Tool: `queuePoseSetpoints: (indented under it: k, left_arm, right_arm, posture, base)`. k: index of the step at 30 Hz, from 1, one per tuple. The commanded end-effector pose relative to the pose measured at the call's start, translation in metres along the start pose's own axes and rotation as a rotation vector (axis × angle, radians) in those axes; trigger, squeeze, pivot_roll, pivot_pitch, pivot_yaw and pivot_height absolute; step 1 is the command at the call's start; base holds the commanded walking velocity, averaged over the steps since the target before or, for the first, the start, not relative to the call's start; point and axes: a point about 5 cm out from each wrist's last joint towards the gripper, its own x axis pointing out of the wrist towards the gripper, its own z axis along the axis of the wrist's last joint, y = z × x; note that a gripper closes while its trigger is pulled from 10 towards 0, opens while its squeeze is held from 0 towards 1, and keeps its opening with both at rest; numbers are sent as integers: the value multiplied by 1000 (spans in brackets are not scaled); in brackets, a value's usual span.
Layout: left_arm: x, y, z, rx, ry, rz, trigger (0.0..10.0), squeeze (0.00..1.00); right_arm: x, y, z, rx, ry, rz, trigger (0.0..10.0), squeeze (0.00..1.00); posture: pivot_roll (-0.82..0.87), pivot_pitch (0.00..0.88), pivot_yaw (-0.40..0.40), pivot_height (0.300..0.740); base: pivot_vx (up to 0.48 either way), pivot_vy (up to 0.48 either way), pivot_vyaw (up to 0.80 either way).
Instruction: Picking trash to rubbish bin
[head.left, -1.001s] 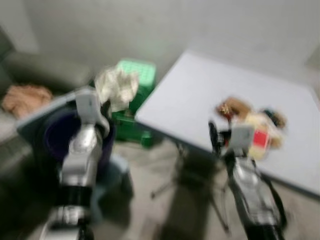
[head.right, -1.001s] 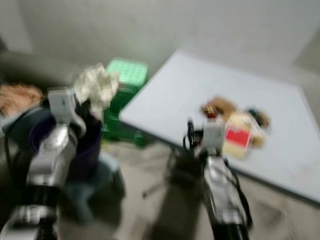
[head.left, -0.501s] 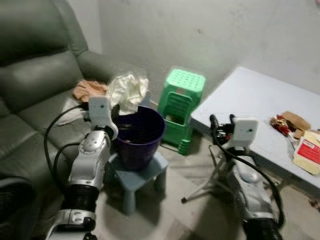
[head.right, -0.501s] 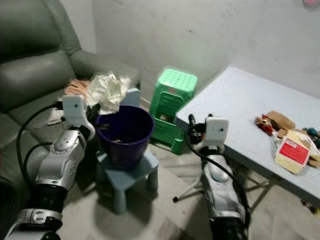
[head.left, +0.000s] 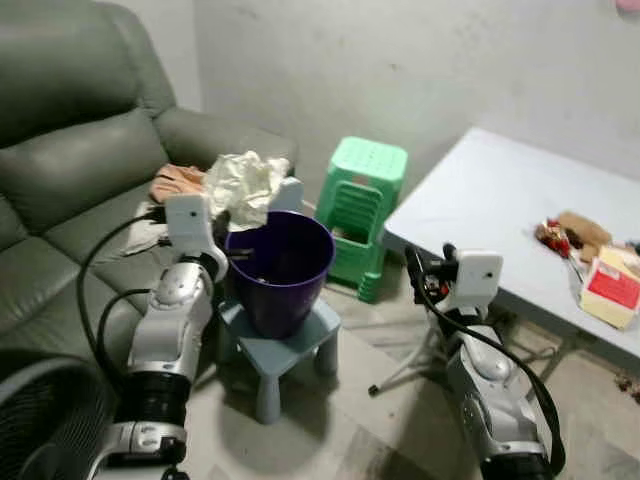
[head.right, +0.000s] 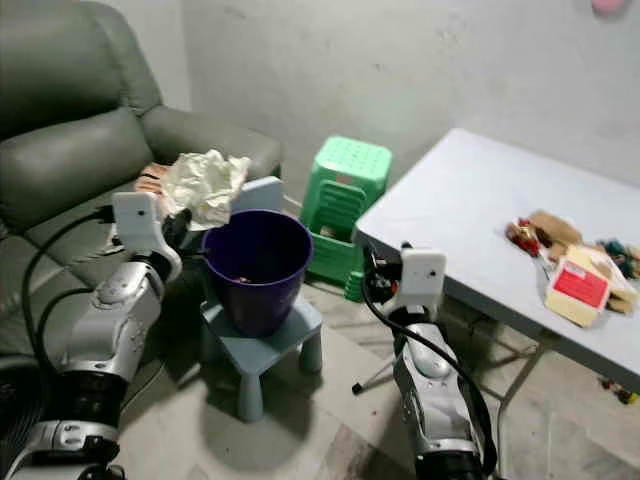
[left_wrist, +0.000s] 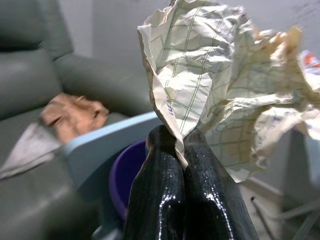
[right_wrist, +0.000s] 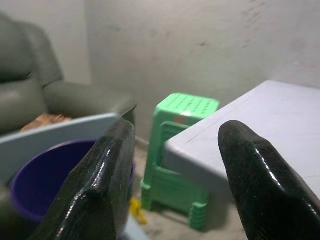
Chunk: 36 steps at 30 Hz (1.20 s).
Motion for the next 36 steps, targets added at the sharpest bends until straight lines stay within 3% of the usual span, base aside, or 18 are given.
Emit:
queuePoseSetpoints:
  k: [1,7,16,23,29,36]
  left_arm:
    - [1,-10,1,12,-7,-34,10000,0]
    - [1,-10,-4,60,28,-19,10000,0]
    - [-1,-9,-3,-30,0,-17,10000,0]
    - [-2,-8,-1,14,-17,-22,10000,0]
    - [-1,-6,1,-48,-23,-12,10000,0]
    - [0,-5,0,-51,-11,0,10000,0]
  right_arm:
    - [-2,-7,1,0,0,-15,10000,0]
    - [-3,-7,1,2,4,-6,10000,0]
    - [-1,-9,2,-2,5,1,10000,0]
    - [0,-9,3,-30,9,14,10000,0]
    - [1,-8,2,-22,13,19,10000,0]
    - [2,-9,2,-23,14,22,10000,0]
  posture:
    - [34,0,-116,740]
    - [36,0,-120,740]
    - [42,0,-130,740]
    - [46,0,-133,740]
    - [49,0,-134,740]
    - [51,0,-138,740]
  base:
    - [0,0,0]
    - [0,0,0]
    - [0,0,0]
    - [0,0,0]
    - [449,0,0]
    - [480,0,0]
